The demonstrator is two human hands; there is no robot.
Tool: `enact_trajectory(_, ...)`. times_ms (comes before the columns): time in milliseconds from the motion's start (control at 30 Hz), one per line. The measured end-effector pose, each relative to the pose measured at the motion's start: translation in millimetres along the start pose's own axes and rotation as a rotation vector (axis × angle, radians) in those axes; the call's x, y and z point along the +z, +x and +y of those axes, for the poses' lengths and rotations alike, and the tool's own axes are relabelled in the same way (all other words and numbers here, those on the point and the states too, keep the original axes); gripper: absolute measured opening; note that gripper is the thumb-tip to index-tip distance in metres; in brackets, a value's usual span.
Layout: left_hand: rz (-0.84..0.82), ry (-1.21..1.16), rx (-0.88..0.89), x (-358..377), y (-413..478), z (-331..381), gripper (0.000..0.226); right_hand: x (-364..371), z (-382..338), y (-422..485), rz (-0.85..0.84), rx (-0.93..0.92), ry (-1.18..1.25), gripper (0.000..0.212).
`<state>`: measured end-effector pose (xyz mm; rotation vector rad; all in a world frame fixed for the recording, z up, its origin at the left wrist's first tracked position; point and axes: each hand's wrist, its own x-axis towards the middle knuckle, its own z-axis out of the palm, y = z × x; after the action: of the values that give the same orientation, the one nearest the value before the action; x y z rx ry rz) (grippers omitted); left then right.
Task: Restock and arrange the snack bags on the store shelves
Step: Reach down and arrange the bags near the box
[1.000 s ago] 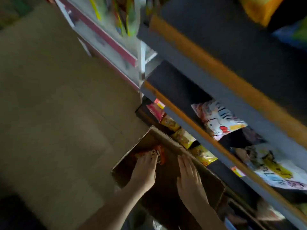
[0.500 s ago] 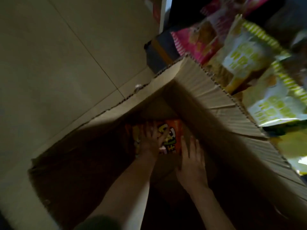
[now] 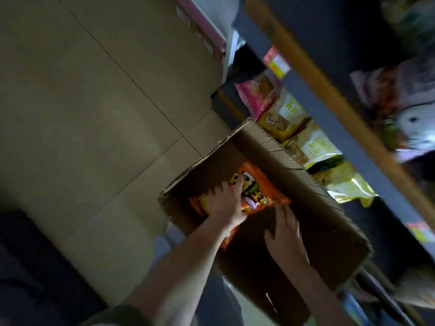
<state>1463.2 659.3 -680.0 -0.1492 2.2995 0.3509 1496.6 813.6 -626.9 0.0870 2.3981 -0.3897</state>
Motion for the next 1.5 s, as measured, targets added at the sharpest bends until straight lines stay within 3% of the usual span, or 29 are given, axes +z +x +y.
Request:
enact_trajectory(133,0.0,-0.291,-0.044,-72.4,-86.3,5.3,0.107,-64.7,-25.4,-57.5,0.056,-0.017,0.116,0.079)
enact_trajectory(267,0.141,-0.614,-0.031,-148.4,-174.9,15.0,0.108,-149.7,-75.7,-120.9,0.032,-0.121,0.578,0.083)
enact_trajectory(367,0.272,-0.751,0.077,-213.7,-236.1,30.8,0.11,-205.7,-114.3,-172.5,-0.009,-0.28,0.809,0.093)
enact_trajectory(567,0.391,-0.905,0.394,-327.0,-329.5,47.6,0.113,-315.6,-162.6,-261.7,0.194,-0.48,0.818,0.1)
enact_trajectory(733,0.381,-0.833,0.711,-403.8,-404.8,65.4,0.087,-393.4,-180.6,-312.4,0.311,-0.662,0.875,0.103)
enact_trajectory(867,0.476,-0.759,0.84,-446.8,-434.2,77.3,0.103,-441.2,-190.6,-339.2,0.495,-0.725,0.868,0.113)
enact_trajectory(1000,0.666,-0.6,0.954,-491.0,-449.8,93.2,0.092,-480.6,-199.4,-353.5,0.696,-0.759,0.958,0.12)
enact_trajectory(1133,0.855,-0.439,1.11,-538.5,-454.0,106.5,0.096,-523.1,-211.0,-365.7,0.789,-0.744,0.901,0.1)
enact_trajectory(1367,1.085,-0.151,1.339,-600.1,-434.5,124.7,0.09,-579.7,-220.8,-369.8,1.196,-0.688,0.57,0.057)
enact_trajectory(1433,1.119,-0.07,1.378,-608.8,-424.0,129.2,0.088,-590.7,-217.2,-364.4,1.331,-0.648,0.428,0.055)
enact_trajectory(1500,1.088,-0.016,1.373,-615.5,-413.3,132.0,0.091,-595.8,-213.6,-356.9,1.313,-0.566,0.378,0.055)
